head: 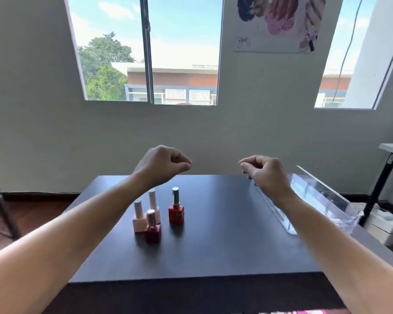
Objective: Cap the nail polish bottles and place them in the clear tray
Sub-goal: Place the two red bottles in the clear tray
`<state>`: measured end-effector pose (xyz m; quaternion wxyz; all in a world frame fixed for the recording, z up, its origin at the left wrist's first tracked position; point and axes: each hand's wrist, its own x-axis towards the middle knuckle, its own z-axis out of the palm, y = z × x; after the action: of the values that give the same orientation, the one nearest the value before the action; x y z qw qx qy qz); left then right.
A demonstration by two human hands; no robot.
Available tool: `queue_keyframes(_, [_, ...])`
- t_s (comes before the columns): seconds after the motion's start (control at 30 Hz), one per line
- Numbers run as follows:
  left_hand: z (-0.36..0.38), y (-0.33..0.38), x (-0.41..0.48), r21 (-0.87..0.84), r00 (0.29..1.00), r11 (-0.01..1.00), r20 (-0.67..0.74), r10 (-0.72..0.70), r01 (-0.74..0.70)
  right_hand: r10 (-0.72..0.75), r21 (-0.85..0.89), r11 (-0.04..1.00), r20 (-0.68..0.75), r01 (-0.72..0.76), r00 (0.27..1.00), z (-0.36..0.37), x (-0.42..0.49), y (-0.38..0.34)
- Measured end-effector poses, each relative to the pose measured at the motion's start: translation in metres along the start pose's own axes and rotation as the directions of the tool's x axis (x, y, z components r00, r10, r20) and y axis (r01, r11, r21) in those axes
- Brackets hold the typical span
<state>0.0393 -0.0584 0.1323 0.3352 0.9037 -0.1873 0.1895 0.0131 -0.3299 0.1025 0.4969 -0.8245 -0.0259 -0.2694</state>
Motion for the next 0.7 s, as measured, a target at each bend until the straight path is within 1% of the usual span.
queue_keyframes(0.17, [-0.035, -0.030, -0.043, -0.021, 0.996, 0.996, -0.013, -0.088, 0.087, -0.032, 0.033, 0.999, 0.094, 0.029, 0.995, 0.036, -0.034, -0.019])
queue_keyframes(0.3, [-0.048, -0.050, -0.072, -0.066, 0.988, 0.986, -0.035, -0.153, 0.151, -0.032, 0.039, 0.999, 0.159, 0.026, 0.987, 0.067, -0.050, -0.028])
queue_keyframes(0.37, [-0.049, -0.058, -0.084, -0.095, 0.986, 0.982, 0.000, -0.164, 0.164, -0.019, 0.041, 0.999, 0.216, 0.010, 0.976, 0.081, -0.054, -0.031])
queue_keyframes(0.43, [-0.048, -0.064, -0.095, -0.095, 0.985, 0.981, 0.056, -0.165, 0.169, -0.013, 0.006, 1.000, 0.273, 0.012, 0.962, 0.094, -0.057, -0.034])
queue_keyframes(0.5, [-0.040, -0.066, -0.102, -0.107, 0.980, 0.977, 0.096, -0.175, 0.185, -0.011, -0.048, 0.999, 0.294, 0.026, 0.956, 0.103, -0.057, -0.034])
queue_keyframes(0.7, [-0.026, -0.068, -0.107, -0.061, 0.979, 0.982, 0.108, -0.170, 0.177, 0.009, -0.124, 0.992, 0.300, 0.030, 0.954, 0.128, -0.053, -0.037])
